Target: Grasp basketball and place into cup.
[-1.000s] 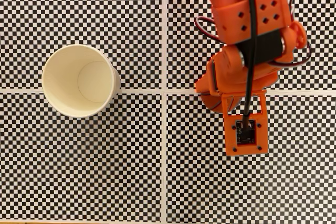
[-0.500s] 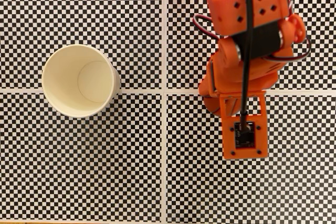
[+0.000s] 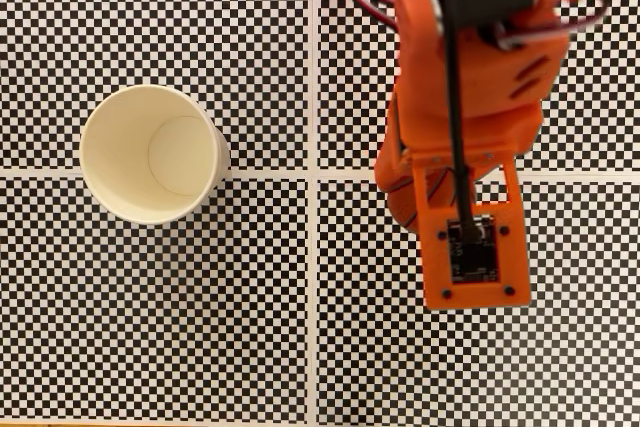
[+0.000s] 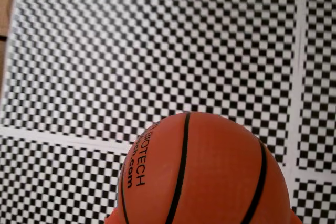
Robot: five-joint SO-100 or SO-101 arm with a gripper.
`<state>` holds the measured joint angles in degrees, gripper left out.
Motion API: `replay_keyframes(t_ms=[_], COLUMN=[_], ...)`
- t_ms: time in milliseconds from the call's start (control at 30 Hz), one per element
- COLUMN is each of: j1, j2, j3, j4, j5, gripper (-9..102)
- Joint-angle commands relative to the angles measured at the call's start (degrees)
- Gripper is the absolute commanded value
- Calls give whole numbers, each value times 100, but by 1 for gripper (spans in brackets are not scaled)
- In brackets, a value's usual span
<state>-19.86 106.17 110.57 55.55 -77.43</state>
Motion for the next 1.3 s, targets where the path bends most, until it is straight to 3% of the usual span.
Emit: replay_keyframes(t_ms=[0, 433, 1267], j1=[79, 352, 1846], j2=[387, 9, -255], j3=[-123, -2232, -3630], j4=[114, 1723, 2848], j5=[-70, 229, 369], gripper=[24, 25, 25])
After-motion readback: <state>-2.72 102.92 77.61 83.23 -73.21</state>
